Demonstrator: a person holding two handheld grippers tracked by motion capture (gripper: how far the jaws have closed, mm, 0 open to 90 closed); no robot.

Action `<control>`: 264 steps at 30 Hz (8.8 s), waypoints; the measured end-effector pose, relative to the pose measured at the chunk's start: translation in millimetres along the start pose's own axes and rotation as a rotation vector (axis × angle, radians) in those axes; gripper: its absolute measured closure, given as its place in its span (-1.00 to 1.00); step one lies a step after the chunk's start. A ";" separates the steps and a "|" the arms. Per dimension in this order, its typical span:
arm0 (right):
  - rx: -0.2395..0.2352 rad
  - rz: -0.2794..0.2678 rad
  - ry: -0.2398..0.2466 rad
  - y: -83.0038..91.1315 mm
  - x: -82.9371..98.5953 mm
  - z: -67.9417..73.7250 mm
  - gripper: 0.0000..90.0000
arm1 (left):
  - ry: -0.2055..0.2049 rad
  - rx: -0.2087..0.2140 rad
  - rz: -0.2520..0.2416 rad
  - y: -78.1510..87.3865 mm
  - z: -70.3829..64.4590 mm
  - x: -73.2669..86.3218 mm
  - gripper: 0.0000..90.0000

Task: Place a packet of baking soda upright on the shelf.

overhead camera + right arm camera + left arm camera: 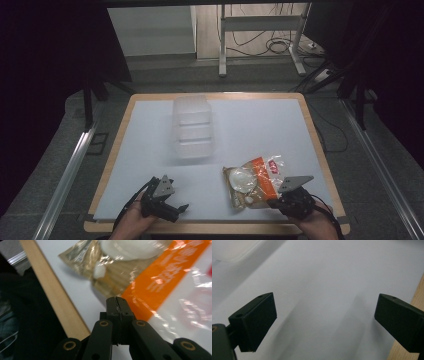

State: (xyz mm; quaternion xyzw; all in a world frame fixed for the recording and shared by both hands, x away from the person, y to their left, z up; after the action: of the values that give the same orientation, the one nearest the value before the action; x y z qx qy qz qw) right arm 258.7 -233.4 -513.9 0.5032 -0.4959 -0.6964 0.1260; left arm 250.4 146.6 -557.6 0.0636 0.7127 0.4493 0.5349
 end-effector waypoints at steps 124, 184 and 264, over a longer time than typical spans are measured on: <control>-0.053 -0.102 -0.260 -37.3 -38.3 -89.7 0.97 | -0.007 0.007 0.019 -4.0 -1.6 0.5 -0.91; 0.019 -0.240 -0.017 24.1 -157.2 -49.1 0.97 | 0.004 -0.021 -0.010 2.9 3.9 0.8 -0.91; 0.044 -0.234 0.030 -72.3 -353.1 -99.2 0.97 | 0.001 -0.003 -0.015 3.4 2.5 0.4 -0.90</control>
State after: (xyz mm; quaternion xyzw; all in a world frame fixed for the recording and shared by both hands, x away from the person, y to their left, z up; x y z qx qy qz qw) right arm 527.1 -16.6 -369.8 0.5707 -0.4469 -0.6877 0.0400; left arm 251.0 150.3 -555.5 0.0573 0.7128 0.4461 0.5381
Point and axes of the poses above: each handheld gripper's, and its own axes: y roughly backward along the jaws, x roughly out of its underside, z roughly to its left, the point moved 3 cm from there along -y, roughly forward along the jaws, and after that the axes turned 5 degrees about x, right-handed, at the moved point
